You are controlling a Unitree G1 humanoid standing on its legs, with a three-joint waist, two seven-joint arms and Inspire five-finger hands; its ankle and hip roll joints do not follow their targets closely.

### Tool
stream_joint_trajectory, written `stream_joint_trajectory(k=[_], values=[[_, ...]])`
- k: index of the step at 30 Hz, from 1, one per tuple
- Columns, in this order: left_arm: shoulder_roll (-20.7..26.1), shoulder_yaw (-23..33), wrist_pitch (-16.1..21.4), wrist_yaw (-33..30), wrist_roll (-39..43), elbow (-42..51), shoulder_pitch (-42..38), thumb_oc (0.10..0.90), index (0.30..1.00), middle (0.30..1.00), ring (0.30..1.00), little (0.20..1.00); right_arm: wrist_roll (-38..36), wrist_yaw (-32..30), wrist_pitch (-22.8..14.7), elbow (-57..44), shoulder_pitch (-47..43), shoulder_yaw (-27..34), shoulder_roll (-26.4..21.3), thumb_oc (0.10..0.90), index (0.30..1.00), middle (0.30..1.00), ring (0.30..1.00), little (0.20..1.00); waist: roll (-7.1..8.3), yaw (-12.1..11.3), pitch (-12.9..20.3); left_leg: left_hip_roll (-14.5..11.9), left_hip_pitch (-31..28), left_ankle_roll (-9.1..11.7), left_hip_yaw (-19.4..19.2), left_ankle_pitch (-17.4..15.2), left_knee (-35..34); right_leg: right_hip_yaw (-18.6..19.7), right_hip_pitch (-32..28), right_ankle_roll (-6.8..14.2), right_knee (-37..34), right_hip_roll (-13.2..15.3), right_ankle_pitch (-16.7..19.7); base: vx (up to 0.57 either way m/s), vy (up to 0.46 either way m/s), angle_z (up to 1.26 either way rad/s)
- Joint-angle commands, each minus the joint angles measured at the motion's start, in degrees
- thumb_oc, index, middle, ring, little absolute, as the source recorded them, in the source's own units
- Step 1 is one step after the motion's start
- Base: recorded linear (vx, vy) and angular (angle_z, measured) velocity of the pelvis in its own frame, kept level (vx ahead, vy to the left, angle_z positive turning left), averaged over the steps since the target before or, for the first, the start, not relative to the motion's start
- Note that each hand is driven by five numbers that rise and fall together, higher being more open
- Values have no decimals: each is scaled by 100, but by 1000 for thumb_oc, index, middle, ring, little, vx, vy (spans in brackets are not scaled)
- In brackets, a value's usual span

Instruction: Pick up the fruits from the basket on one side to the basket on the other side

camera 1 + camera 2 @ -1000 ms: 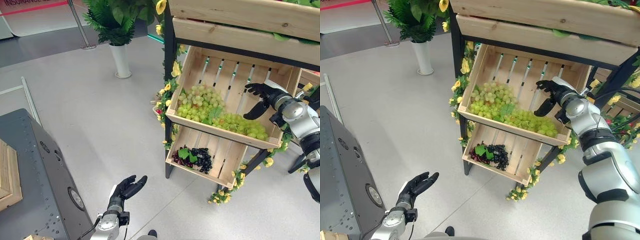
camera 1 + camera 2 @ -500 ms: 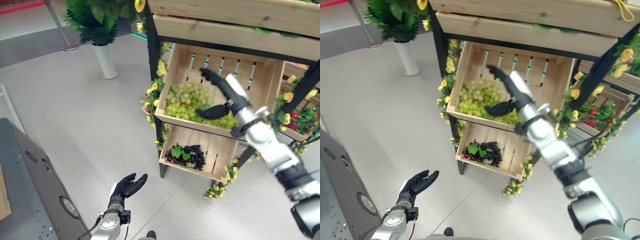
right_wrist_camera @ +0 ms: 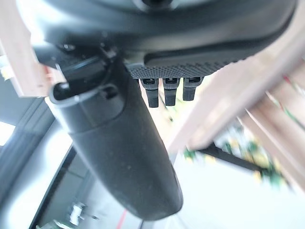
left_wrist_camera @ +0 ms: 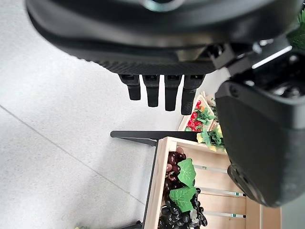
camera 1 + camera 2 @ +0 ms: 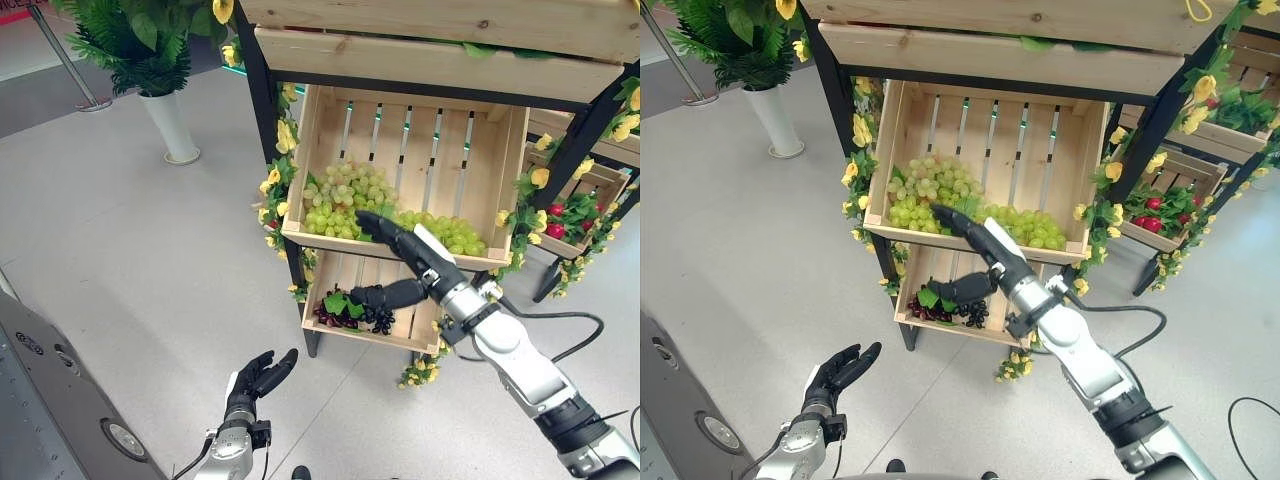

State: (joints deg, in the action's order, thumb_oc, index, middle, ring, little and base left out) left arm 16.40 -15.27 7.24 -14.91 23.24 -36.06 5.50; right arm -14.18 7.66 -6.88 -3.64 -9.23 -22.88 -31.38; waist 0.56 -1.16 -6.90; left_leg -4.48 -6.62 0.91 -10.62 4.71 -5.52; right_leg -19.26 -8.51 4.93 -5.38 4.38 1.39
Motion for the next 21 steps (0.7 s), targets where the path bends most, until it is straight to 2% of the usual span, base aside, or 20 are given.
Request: stream_joint_trajectory(k=[1, 4, 6, 7, 9, 10, 11, 13, 14, 15, 16, 17, 19, 20, 21], values=[[155, 291, 162, -157, -88, 24, -311, 800, 900, 900, 900, 900, -690, 450, -721, -298, -105, 159, 374, 800, 900, 900, 900, 900, 37, -57, 4, 181, -424, -117, -60, -886, 52, 167, -206, -120, 393, 65, -536, -5, -168, -5], [151, 371, 85, -188, 8, -122, -372, 800, 900, 900, 900, 900, -421, 1047, -851, -164, 75, -84, 393, 800, 900, 900, 900, 900, 47, -49, -200, 64, -218, -90, 55, -889, 422, 185, 41, -287, 975, 5, -836, -59, -287, -3], [214, 325, 35, -227, 49, -163, -451, 800, 900, 900, 900, 900, -821, 1462, -696, -211, -36, -199, 286, 800, 900, 900, 900, 900, 64, -82, -322, 5, -98, -6, 138, -924, 629, 170, 88, -362, 1109, -38, -959, -94, -388, 9], [252, 285, 64, -222, 147, -287, -509, 800, 900, 900, 900, 900, -953, 1895, -659, 56, -270, -341, 276, 800, 900, 900, 900, 900, 96, -138, -428, -77, 97, 136, 170, -723, 691, 104, 116, -494, 1040, -105, -913, -110, -398, 12], [207, 300, 135, -187, 209, -378, -516, 800, 900, 900, 900, 900, -960, 1999, -446, 203, -441, -486, 298, 800, 900, 900, 900, 900, 103, -192, -498, -146, 213, 272, 191, -474, 562, 58, 43, -535, 897, -149, -851, -118, -282, 18], [162, 318, 181, -154, 271, -345, -469, 800, 900, 900, 900, 900, -1019, 1960, -264, 309, -558, -624, 280, 800, 900, 900, 900, 900, 97, -238, -547, -212, 333, 398, 158, -129, 375, 4, -25, -548, 730, -205, -783, -124, -240, 32], [117, 320, 254, -172, 326, -306, -410, 800, 900, 900, 900, 900, -1103, 1953, -85, 444, -591, -684, 272, 800, 900, 900, 900, 900, 106, -269, -593, -233, 403, 490, 43, -32, 359, -31, -99, -523, 619, -228, -771, -143, -227, 37], [75, 341, 298, -172, 356, -290, -398, 800, 900, 900, 900, 900, -1226, 1986, 69, 595, -560, -681, 255, 800, 900, 900, 900, 900, 148, -246, -602, -211, 492, 448, -210, -156, 666, -153, -79, -508, 551, -190, -722, -172, -169, 34], [66, 362, 351, -113, 354, -312, -450, 800, 900, 900, 900, 900, -1049, 1860, -6, 854, -434, -664, 197, 800, 900, 900, 900, 900, 248, -177, -547, -164, 472, 254, -791, -692, 1468, -427, -2, -504, 487, -84, -654, -234, -193, 62], [67, 365, 357, -130, 338, -340, -508, 800, 900, 900, 900, 900, -1114, 1846, 41, 1042, -323, -638, 143, 800, 900, 900, 900, 900, 311, -143, -497, -125, 421, 153, -1031, -1003, 2108, -563, 23, -518, 418, -47, -609, -196, -171, 85], [64, 369, 354, -139, 341, -356, -531, 800, 900, 900, 900, 900, -1165, 1846, 50, 1107, -276, -618, 127, 800, 900, 900, 900, 900, 321, -130, -481, -134, 421, 130, -1091, -1122, 2373, -603, 25, -527, 383, -54, -594, -169, -126, 89], [21, 422, 331, -148, 310, -406, -584, 800, 900, 900, 900, 900, -1221, 1781, -26, 1515, 40, -477, 206, 800, 900, 900, 900, 900, 309, -93, -370, 66, 216, 135, -1073, -1338, 2648, -785, 93, -500, 337, -108, -540, -115, -68, 52], [-2, 442, 362, -129, 257, -422, -552, 800, 900, 900, 900, 900, -1300, 1726, -55, 1770, 286, -365, 303, 800, 900, 900, 900, 900, 247, -52, -292, 168, 25, 214, -1054, -1262, 2672, -850, 135, -503, 350, -189, -552, -142, -48, 47], [-47, 430, 432, -121, 218, -421, -470, 800, 900, 900, 900, 900, -1462, 1627, 64, 2100, 649, -158, 524, 800, 900, 900, 900, 900, 148, 41, -189, 306, -252, 352, -959, -1043, 2594, -882, 180, -527, 304, -328, -527, -181, -27, 70], [-76, 427, 470, -117, 196, -427, -447, 800, 900, 900, 900, 900, -1408, 1563, 88, 2213, 780, -98, 641, 800, 900, 900, 900, 900, 99, 80, -153, 368, -355, 395, -899, -993, 2501, -876, 207, -534, 294, -386, -520, -307, 53, 95]])
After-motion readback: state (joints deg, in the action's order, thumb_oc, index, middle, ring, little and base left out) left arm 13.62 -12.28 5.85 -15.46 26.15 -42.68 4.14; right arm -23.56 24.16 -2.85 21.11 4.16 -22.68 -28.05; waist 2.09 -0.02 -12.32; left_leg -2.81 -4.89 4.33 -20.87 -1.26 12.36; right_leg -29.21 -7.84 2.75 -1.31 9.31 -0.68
